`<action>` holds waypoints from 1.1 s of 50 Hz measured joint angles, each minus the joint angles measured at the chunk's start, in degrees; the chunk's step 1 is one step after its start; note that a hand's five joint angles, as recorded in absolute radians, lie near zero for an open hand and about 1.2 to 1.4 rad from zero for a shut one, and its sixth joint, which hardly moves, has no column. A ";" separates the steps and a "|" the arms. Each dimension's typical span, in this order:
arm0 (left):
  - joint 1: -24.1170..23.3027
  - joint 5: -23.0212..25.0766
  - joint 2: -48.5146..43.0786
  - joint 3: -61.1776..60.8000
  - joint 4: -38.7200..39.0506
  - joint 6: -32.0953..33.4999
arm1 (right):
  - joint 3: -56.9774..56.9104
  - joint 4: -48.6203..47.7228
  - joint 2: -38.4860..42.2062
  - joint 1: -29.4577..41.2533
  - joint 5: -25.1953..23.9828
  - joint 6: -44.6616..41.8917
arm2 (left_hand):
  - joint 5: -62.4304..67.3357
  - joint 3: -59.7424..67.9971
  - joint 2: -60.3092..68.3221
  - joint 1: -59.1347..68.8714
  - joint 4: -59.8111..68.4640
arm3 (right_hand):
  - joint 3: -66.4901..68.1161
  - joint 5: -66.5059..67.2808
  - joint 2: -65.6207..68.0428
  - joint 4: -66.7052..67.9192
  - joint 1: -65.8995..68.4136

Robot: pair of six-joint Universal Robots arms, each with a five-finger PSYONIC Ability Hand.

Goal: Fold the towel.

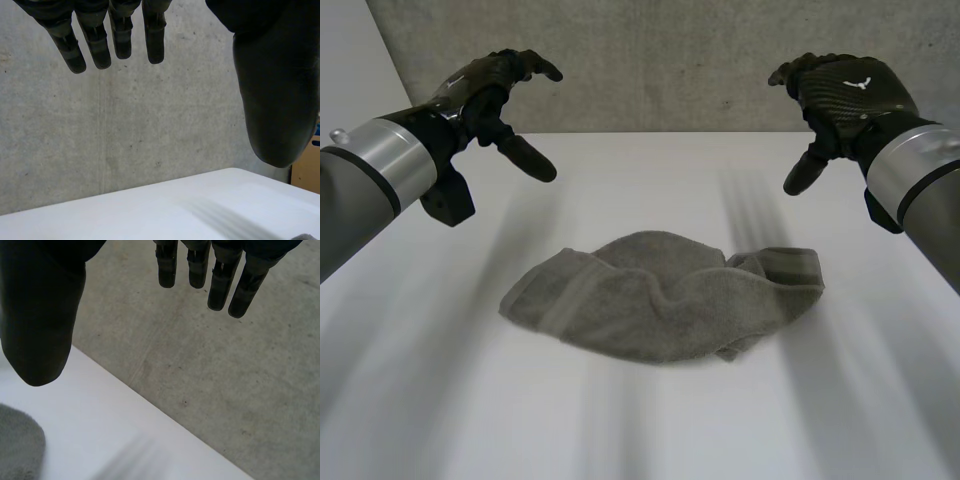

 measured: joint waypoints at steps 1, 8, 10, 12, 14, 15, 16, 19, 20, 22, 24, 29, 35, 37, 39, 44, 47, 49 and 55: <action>-0.04 -0.07 -0.05 0.04 -0.17 0.01 | -0.21 0.29 0.02 -0.14 0.05 0.60 | 0.00 0.00 0.00 0.02 0.00 | 0.00 0.00 0.00 0.00 0.00; -0.20 -1.79 0.12 1.31 -4.11 0.10 | -2.75 4.85 0.26 -1.68 1.22 4.67 | 0.00 0.00 -0.03 0.00 0.00 | 0.00 0.00 0.00 0.00 0.00; -0.24 -2.44 0.28 1.73 -5.35 0.19 | -3.06 5.57 0.23 -2.05 2.06 5.43 | 0.00 0.00 -0.03 0.00 0.00 | 0.00 0.00 0.00 0.00 0.00; -0.38 -3.18 0.51 2.13 -6.69 0.63 | -3.27 6.10 0.15 -2.36 3.21 6.39 | 0.00 0.00 -0.03 0.01 -0.16 | 0.00 0.00 0.00 0.00 0.00; -0.69 -4.07 0.83 2.46 -8.07 1.75 | -3.34 6.36 -0.08 -2.57 4.65 7.40 | 0.00 0.00 -0.03 0.00 -0.22 | 0.00 0.00 0.00 0.00 0.00; -0.78 -4.30 0.90 2.52 -8.35 2.14 | -3.34 6.39 -0.19 -2.60 5.08 7.68 | 0.00 0.00 -0.04 0.00 -0.23 | 0.00 0.00 0.00 0.00 0.00; -1.00 -4.78 1.02 2.61 -8.83 3.02 | -3.33 6.42 -0.37 -2.64 5.77 8.06 | 0.00 0.00 -0.04 0.00 -0.23 | 0.00 0.00 0.00 0.00 0.00; -1.87 -6.74 1.26 2.69 -9.74 6.28 | -3.26 6.36 -0.95 -2.69 7.33 8.81 | 0.00 0.00 -0.04 0.00 -0.23 | 0.00 0.00 0.00 0.00 0.00; -2.13 -7.31 1.28 2.69 -9.86 7.06 | -3.24 6.34 -1.07 -2.69 7.56 8.90 | 0.00 0.00 -0.04 0.00 -0.23 | 0.00 0.00 0.00 0.00 0.00; -2.79 -8.69 1.28 2.70 -10.03 8.66 | -3.21 6.29 -1.29 -2.69 7.89 8.99 | 0.00 0.00 -0.04 0.00 -0.23 | 0.00 0.00 0.00 0.00 0.00; -3.62 -10.19 1.23 2.76 -10.10 10.06 | -3.18 6.25 -1.46 -2.67 8.04 8.98 | 0.00 0.00 -0.04 0.00 -0.23 | 0.00 0.00 0.00 0.00 0.00; -5.34 -12.90 0.99 2.93 -9.98 11.62 | -3.05 6.21 -1.59 -2.54 7.95 8.70 | 0.00 0.00 -0.04 0.00 -0.24 | 0.00 0.00 0.00 0.00 0.00; -6.15 -13.62 0.78 2.94 -9.86 11.64 | -3.04 6.20 -1.50 -2.37 7.73 8.43 | 0.00 0.00 -0.04 0.00 -0.24 | 0.00 0.00 0.00 0.00 0.00; -6.22 -13.52 0.70 2.91 -9.83 11.55 | -3.09 6.20 -1.48 -2.38 7.66 8.37 | 0.00 0.00 -0.04 0.00 -0.24 | 0.00 0.00 0.00 0.00 0.00; -6.26 -13.33 0.63 2.82 -9.79 11.46 | -3.17 6.20 -1.47 -2.42 7.55 8.28 | 0.00 0.00 -0.04 0.00 -0.24 | 0.00 0.00 0.00 0.00 -0.04; -6.38 -12.77 0.27 2.49 -9.38 11.41 | -3.58 6.08 -1.40 -2.61 7.09 7.32 | 0.00 0.00 -0.04 0.00 -0.24 | 0.00 0.00 0.00 0.00 0.00; -6.47 -12.12 -0.79 2.34 -8.73 11.53 | -3.88 6.16 -1.15 -2.65 6.25 4.97 | 0.00 0.00 -0.04 0.00 -0.24 | -0.01 0.00 0.00 0.00 0.00; -6.56 -11.09 -2.16 2.26 -7.98 11.69 | -3.93 6.50 -0.60 -2.63 4.84 1.14 | 0.00 0.00 -0.04 0.00 -0.24 | -0.25 0.00 0.00 0.00 -0.01; -7.62 -5.68 -8.87 2.62 -6.16 13.24 | -2.58 9.59 3.02 -2.29 0.91 -14.50 | 0.00 0.00 -0.16 0.00 -0.24 | -0.30 0.00 -0.16 0.00 -0.01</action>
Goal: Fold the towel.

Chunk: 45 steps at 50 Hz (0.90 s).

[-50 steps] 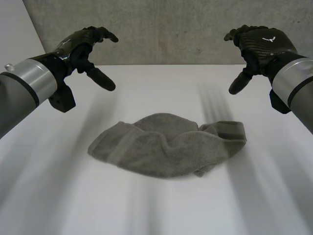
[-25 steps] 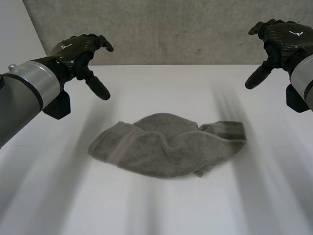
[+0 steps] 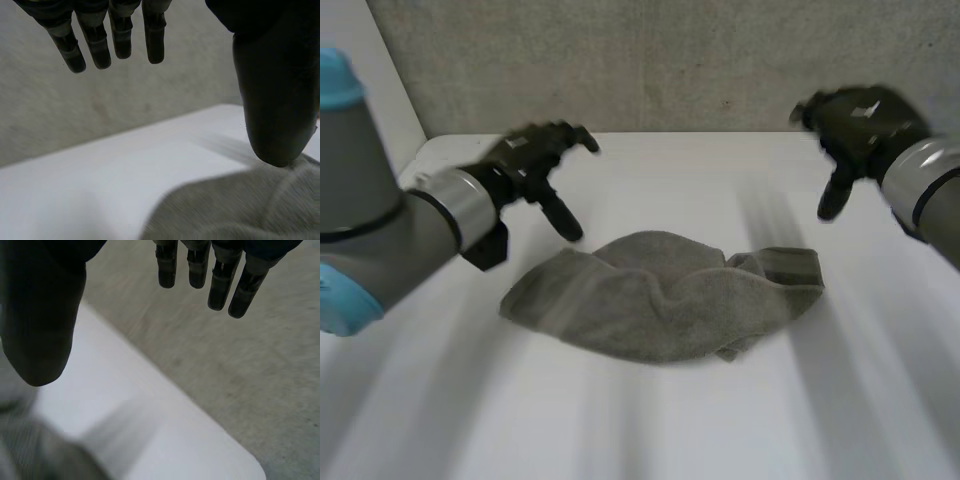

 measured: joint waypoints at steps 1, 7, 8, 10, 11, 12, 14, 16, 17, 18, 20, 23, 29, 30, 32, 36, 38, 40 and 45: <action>-0.16 0.52 -0.80 0.10 0.10 0.33 | 0.18 0.49 0.44 0.03 -0.22 -1.51 | 0.00 0.00 0.00 0.00 0.00 | 0.00 0.00 0.00 0.00 0.06; -1.40 3.58 -9.11 1.20 0.44 5.73 | 1.40 5.22 6.10 0.29 -1.07 -11.65 | 0.00 0.00 -0.01 0.00 0.00 | -0.01 0.00 0.00 0.00 0.10; -1.54 3.73 -10.60 1.36 0.42 7.04 | 1.51 5.78 7.25 0.31 -1.05 -12.42 | 0.00 0.00 -0.01 0.00 0.00 | 0.00 0.00 0.00 0.00 0.10; -1.74 3.83 -12.85 1.63 0.41 9.21 | 1.66 6.47 9.29 0.32 -1.01 -13.20 | 0.00 0.00 -0.01 0.00 0.00 | 0.00 0.00 0.00 0.00 0.10; -1.89 3.80 -14.58 1.82 0.39 10.94 | 1.76 6.78 10.81 0.32 -0.97 -13.44 | 0.00 0.00 -0.01 0.00 0.00 | 0.00 0.00 0.00 0.00 0.10; -1.96 3.77 -15.25 1.90 0.37 11.63 | 1.78 6.85 11.44 0.32 -0.94 -13.49 | 0.00 0.00 -0.01 0.00 0.00 | 0.00 0.00 0.00 0.00 0.11; -2.27 3.59 -17.63 2.18 0.33 14.18 | 1.85 7.06 14.11 0.32 -0.94 -13.44 | 0.01 0.01 0.00 0.01 0.00 | 0.20 0.31 0.23 0.14 0.73; -2.56 3.39 -19.02 2.34 0.27 15.85 | 1.83 7.03 15.70 0.34 -0.98 -13.30 | 0.12 0.01 0.00 0.01 0.00 | 1.07 1.80 1.30 0.76 2.14; -2.68 3.27 -19.51 2.40 0.26 16.48 | 1.82 7.02 16.21 0.34 -1.00 -13.24 | 0.16 0.09 0.12 0.07 0.05 | 1.68 2.53 2.00 1.22 2.76; -2.95 2.97 -20.38 2.50 0.22 17.65 | 1.77 6.97 17.30 0.38 -1.08 -13.11 | 1.42 0.89 0.94 0.76 0.85 | 3.68 4.72 4.09 2.84 4.68; -3.25 2.42 -21.24 2.58 0.18 18.83 | 1.72 6.91 18.48 0.40 -1.17 -12.95 | 4.75 3.39 4.08 3.43 3.10 | 6.06 7.27 6.30 5.26 6.94; -3.76 1.09 -22.21 2.71 0.14 20.21 | 1.62 6.80 20.00 0.48 -1.36 -12.75 | 11.76 10.36 11.50 10.57 10.04 | 16.59 17.69 17.54 15.91 17.73; -4.59 -3.15 -22.48 3.16 -0.01 20.95 | 1.12 6.79 20.87 0.84 -1.73 -12.42 | 49.72 48.27 49.53 48.07 49.62 | 54.53 55.08 55.69 53.29 55.51; -4.69 -3.86 -22.33 3.31 -0.04 20.95 | 0.95 6.79 20.73 0.90 -1.81 -12.36 | 54.37 53.77 54.67 53.28 54.81 | 59.78 61.15 60.39 59.30 60.40; -4.79 -4.74 -21.97 3.57 -0.11 20.92 | 0.72 6.81 20.29 0.97 -2.01 -12.28 | 59.47 58.92 59.11 58.26 60.60 | 61.16 62.81 61.04 61.49 61.45; -4.85 -5.54 -20.87 3.95 -0.22 20.84 | 0.53 6.88 18.88 1.02 -2.55 -12.26 | 59.88 59.61 59.67 59.12 62.57 | 61.16 62.81 61.04 61.68 61.45; -4.81 -5.68 -19.87 4.12 -0.33 20.80 | 0.72 7.12 17.79 1.02 -3.07 -12.40 | 59.89 59.68 59.67 59.12 62.58 | 61.16 62.82 61.04 61.68 61.49; -4.74 -5.70 -18.91 4.24 -0.59 20.78 | 0.99 7.85 16.76 1.01 -3.56 -12.61 | 59.89 59.76 59.73 59.13 62.58 | 61.16 62.82 61.04 61.69 61.53; -4.24 -5.48 -14.64 4.77 -3.88 21.19 | 1.26 14.63 13.37 0.94 -5.03 -14.12 | 60.10 59.82 59.85 59.13 62.61 | 61.17 62.82 61.04 61.69 61.57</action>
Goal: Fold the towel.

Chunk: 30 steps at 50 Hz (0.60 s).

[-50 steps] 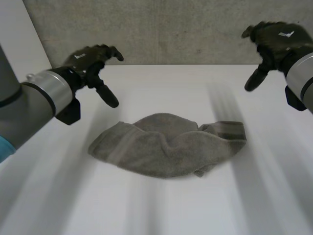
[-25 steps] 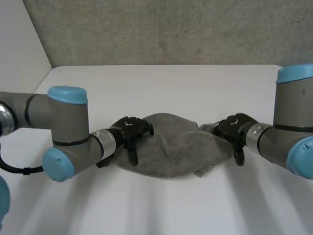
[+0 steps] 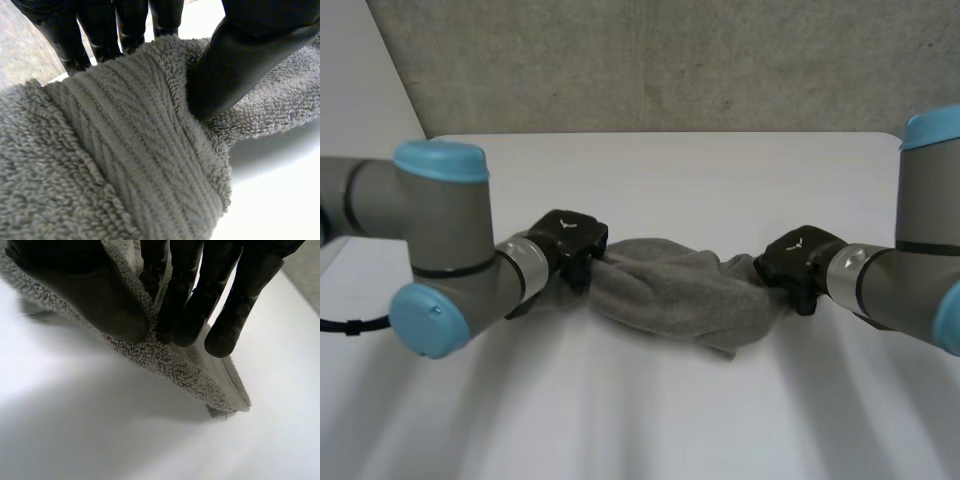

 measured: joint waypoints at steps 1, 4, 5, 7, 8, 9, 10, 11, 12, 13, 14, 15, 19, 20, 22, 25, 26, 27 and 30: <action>0.05 0.05 0.49 0.10 -0.57 0.14 | -0.03 0.89 -0.30 0.00 -0.12 -0.24 | 0.06 0.00 0.00 0.00 0.00 | 0.00 0.00 0.00 0.00 0.00; 0.23 0.29 2.63 0.52 -3.78 1.27 | -0.06 6.61 -1.94 0.01 -0.91 -2.17 | 0.11 0.04 0.00 -0.01 0.11 | 0.00 0.00 0.07 0.00 0.00; 0.27 0.38 3.44 0.67 -5.37 2.10 | -0.04 8.84 -2.56 0.01 -1.37 -3.11 | 0.11 0.07 0.00 -0.01 0.26 | 0.00 0.00 0.07 0.00 0.00; 0.30 0.49 4.32 0.82 -7.52 3.50 | -0.02 11.04 -3.25 0.03 -2.01 -4.20 | 0.11 0.14 0.00 -0.01 0.26 | 0.00 0.00 0.07 0.00 0.00; 0.29 0.54 4.77 0.89 -9.02 4.71 | -0.08 12.44 -3.83 0.01 -2.70 -4.98 | 0.11 0.22 0.00 -0.01 0.26 | 0.00 0.00 0.08 0.01 0.00; 0.29 0.56 4.93 0.91 -9.66 5.28 | -0.12 12.77 -3.99 0.01 -2.94 -5.19 | 0.11 0.23 0.00 -0.01 0.26 | 0.00 0.00 0.08 0.01 0.00; 0.29 0.59 5.13 0.97 -10.82 6.46 | -0.29 13.22 -4.36 -0.02 -3.56 -5.58 | 0.11 0.24 0.01 -0.01 0.26 | 0.00 0.00 0.08 0.02 0.00; 0.28 0.58 5.20 1.04 -11.75 7.61 | -0.63 12.91 -4.66 -0.05 -4.07 -5.70 | 0.11 0.25 0.11 -0.01 0.26 | 0.00 0.00 0.08 0.02 0.01; 0.28 0.57 5.21 1.07 -12.08 8.05 | -0.80 12.68 -4.76 -0.06 -4.26 -5.69 | 0.11 0.27 0.15 -0.01 0.26 | 0.00 0.00 0.08 0.02 0.01; 0.28 0.51 5.14 1.24 -12.64 9.14 | -1.38 11.41 -4.99 -0.05 -4.73 -5.36 | 0.11 0.32 0.17 -0.01 0.27 | 0.01 0.00 0.09 0.02 0.15; 0.30 0.41 5.07 1.44 -12.78 9.84 | -1.97 9.78 -5.15 -0.04 -5.00 -4.71 | 0.11 0.33 0.17 -0.02 0.27 | 0.01 0.00 0.09 0.02 0.18; 0.32 0.35 5.02 1.58 -12.62 10.10 | -2.31 8.67 -5.21 -0.02 -5.10 -4.19 | 0.12 0.33 0.17 -0.01 0.28 | 0.01 0.00 0.09 0.02 0.21; 1.08 -0.47 5.67 1.72 -6.63 8.75 | -3.61 -5.08 -6.70 0.02 -5.34 4.58 | 0.12 0.34 0.18 -0.02 0.53 | 0.01 0.01 0.10 0.03 0.27; 1.46 -0.78 6.44 1.17 -3.65 7.25 | -3.20 -9.99 -7.91 -0.02 -5.33 7.95 | 0.12 0.43 0.18 -0.02 0.53 | 0.01 0.01 0.10 0.03 0.27; 2.34 -1.35 8.83 -0.75 2.62 3.43 | -1.15 -19.04 -11.03 -0.13 -5.38 14.07 | 0.13 0.57 0.18 -0.02 0.53 | 0.01 0.01 0.10 0.03 0.27; 4.46 -2.26 15.56 -6.21 16.03 -5.67 | 4.80 -35.50 -18.68 -0.43 -5.58 24.35 | 0.13 0.94 0.51 -0.02 0.53 | 0.01 0.01 0.12 0.03 0.27; 5.45 -2.48 18.83 -9.04 22.15 -9.85 | 7.56 -41.89 -22.07 -0.53 -5.65 27.90 | 0.14 1.13 0.58 -0.02 0.54 | 0.01 0.01 0.12 0.03 0.27; 5.91 -2.56 20.37 -10.39 25.07 -11.79 | 8.60 -44.07 -23.29 -0.58 -5.69 29.11 | 0.14 1.15 0.61 -0.02 0.54 | 0.01 0.01 0.12 0.03 0.27; 8.04 -2.70 27.89 -17.59 40.34 -21.23 | 14.12 -54.43 -29.64 -0.79 -5.97 34.59 | 0.17 1.19 0.64 -0.02 0.55 | 0.01 0.01 0.12 0.04 0.28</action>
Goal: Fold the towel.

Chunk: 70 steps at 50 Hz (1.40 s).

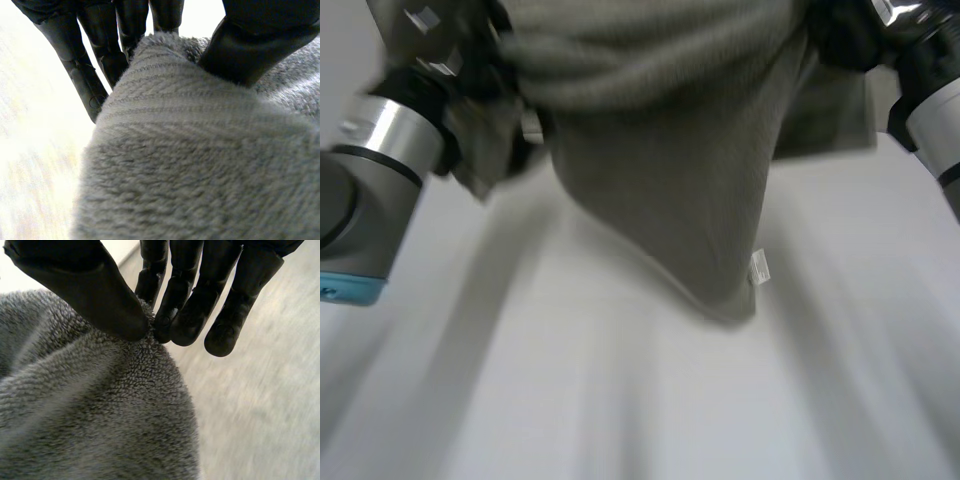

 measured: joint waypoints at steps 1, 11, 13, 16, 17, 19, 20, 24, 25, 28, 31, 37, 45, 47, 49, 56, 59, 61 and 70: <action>0.23 0.01 0.84 -0.89 1.90 -1.04 | 0.49 -0.69 -0.55 -0.02 -0.04 0.40 | 0.00 0.00 0.01 0.00 0.00 | 0.00 0.00 0.00 0.00 0.00; 1.24 4.49 1.64 -5.99 11.53 -6.72 | -4.59 13.92 5.73 0.51 -1.55 -5.22 | 0.53 0.20 0.22 0.00 0.24 | 0.03 0.09 0.34 0.00 0.27; 1.18 6.09 -0.23 -5.23 9.68 -6.51 | -6.46 18.65 8.63 0.68 -1.95 -8.85 | 0.53 0.25 0.29 0.00 0.24 | 0.03 0.09 0.34 0.00 0.30; 1.05 9.55 -4.66 -3.64 4.90 -6.11 | -9.05 26.50 13.88 1.09 -2.40 -17.52 | 0.54 0.26 0.30 0.00 0.24 | 0.04 0.09 0.34 0.00 0.35; 1.00 10.56 -6.27 -3.25 3.14 -5.99 | -9.71 28.98 15.69 1.28 -2.42 -21.00 | 0.54 0.27 0.30 0.00 0.24 | 0.04 0.09 0.34 0.00 0.35; 0.91 12.25 -9.50 -2.69 -0.43 -5.75 | -10.33 33.05 18.93 1.71 -2.27 -27.54 | 0.54 0.27 0.30 0.00 0.24 | 0.04 0.09 0.34 0.00 0.36; 0.89 12.56 -10.22 -2.64 -1.29 -5.66 | -10.37 33.86 19.62 1.83 -2.21 -28.94 | 0.54 0.27 0.30 0.00 0.24 | 0.04 0.09 0.34 0.00 0.36; 0.80 13.75 -13.94 -3.52 -7.36 -4.10 | -9.68 37.66 23.13 2.53 -1.76 -35.20 | 0.54 0.27 0.30 0.00 0.24 | 0.04 0.09 0.34 0.00 0.37; 0.80 13.80 -14.19 -3.74 -8.06 -3.78 | -9.52 37.90 23.36 2.59 -1.72 -35.52 | 0.54 0.27 0.30 0.00 0.24 | 0.04 0.09 0.34 0.00 0.37; 0.87 13.92 -14.82 -5.71 -12.48 -0.79 | -8.29 38.70 24.05 2.96 -1.56 -36.31 | 0.54 0.27 0.30 0.00 0.24 | 0.04 0.09 0.34 0.00 0.37; 1.25 13.85 -14.13 -9.05 -18.26 4.73 | -6.38 38.82 23.80 3.53 -1.55 -36.11 | -1.55 -2.97 -2.75 -2.41 -4.14 | 0.04 0.09 0.34 0.00 0.37; 1.91 13.68 -10.20 -14.31 -26.69 13.94 | -3.08 38.48 22.37 4.21 -1.91 -35.77 | -30.41 -31.64 -31.27 -30.71 -33.92 | 0.04 0.09 0.34 0.00 0.37; 3.33 13.67 -3.54 -17.87 -32.57 19.47 | 2.22 37.38 20.39 4.14 -2.57 -35.94 | -48.86 -48.68 -48.03 -47.61 -51.04 | 0.05 0.09 0.34 0.00 0.37; 3.35 13.64 -2.77 -17.61 -32.73 19.47 | 3.05 36.84 20.39 4.02 -2.60 -35.97 | -51.01 -50.60 -50.11 -48.98 -53.07 | 0.05 0.09 0.34 0.00 0.37; 3.20 13.59 -2.36 -16.86 -32.71 19.33 | 3.75 36.14 20.49 3.89 -2.60 -36.00 | -52.49 -51.75 -51.25 -49.61 -54.46 | 0.05 0.09 0.34 0.00 0.37; 0.82 13.09 -4.83 -10.03 -32.22 17.36 | 5.53 33.31 21.54 3.47 -2.57 -36.06 | -53.01 -52.12 -51.64 -49.61 -54.84 | 0.05 0.09 0.34 0.00 0.37; -0.68 12.86 -7.77 -6.66 -32.24 16.68 | 5.71 32.84 22.01 3.41 -2.56 -36.06 | -52.97 -52.12 -51.65 -49.61 -54.84 | 0.05 0.09 0.34 0.00 0.37; -2.27 12.63 -11.45 -3.02 -32.45 16.32 | 5.75 32.65 22.37 3.40 -2.56 -36.06 | -52.89 -52.12 -51.64 -49.61 -54.84 | 0.05 0.09 0.34 0.00 0.37; -5.24 8.58 -25.74 8.76 -35.67 17.07 | 5.58 32.66 23.29 3.53 -2.48 -36.08 | -48.74 -51.26 -50.42 -49.48 -54.02 | 0.05 0.09 0.34 0.00 0.38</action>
